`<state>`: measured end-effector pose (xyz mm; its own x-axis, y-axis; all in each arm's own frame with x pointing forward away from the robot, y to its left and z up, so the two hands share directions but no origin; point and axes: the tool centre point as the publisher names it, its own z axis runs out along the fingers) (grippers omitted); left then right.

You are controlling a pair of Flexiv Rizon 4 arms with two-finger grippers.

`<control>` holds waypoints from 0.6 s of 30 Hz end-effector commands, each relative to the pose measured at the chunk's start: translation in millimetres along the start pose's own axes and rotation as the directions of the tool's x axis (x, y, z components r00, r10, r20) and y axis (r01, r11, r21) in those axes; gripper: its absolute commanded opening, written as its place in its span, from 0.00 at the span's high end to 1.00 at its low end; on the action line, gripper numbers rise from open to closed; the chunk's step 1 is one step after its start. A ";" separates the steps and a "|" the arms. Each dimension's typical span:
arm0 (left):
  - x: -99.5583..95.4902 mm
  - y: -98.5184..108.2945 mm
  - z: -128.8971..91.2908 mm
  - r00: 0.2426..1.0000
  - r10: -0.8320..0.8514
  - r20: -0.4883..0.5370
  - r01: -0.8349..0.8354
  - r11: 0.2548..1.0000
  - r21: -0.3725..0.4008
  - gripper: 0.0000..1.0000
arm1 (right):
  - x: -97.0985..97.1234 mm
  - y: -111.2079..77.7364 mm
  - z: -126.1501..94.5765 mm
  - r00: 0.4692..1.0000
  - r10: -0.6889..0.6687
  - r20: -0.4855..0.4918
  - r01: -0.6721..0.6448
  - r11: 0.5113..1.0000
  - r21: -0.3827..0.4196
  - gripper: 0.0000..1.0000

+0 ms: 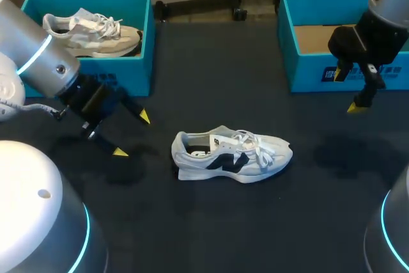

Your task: Take the shoe out of the shoebox, open the shoe tongue, remove and reinsert the insole, then place the shoe into the shoebox

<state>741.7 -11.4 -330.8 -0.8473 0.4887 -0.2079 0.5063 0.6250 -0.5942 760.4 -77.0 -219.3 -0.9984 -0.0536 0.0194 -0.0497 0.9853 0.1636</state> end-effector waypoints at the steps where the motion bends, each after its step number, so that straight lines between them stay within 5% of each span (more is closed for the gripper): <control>1: 2.3 0.0 3.1 0.999 -0.043 0.014 0.043 0.999 0.006 0.00 | 0.0 -0.2 0.7 1.000 0.000 0.000 0.000 1.000 0.001 0.00; 18: -13.2 5.8 25.6 0.915 -0.354 0.192 0.314 0.926 0.209 0.00 | 0.0 -0.2 0.7 1.000 0.000 0.000 0.000 1.000 0.001 0.00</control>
<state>757.6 -29.3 -340.9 -0.9847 0.1428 -0.0996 0.1676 0.6229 -0.7641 760.4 -77.1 -219.3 -0.9984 -0.0535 0.0194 -0.0496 0.9853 0.1636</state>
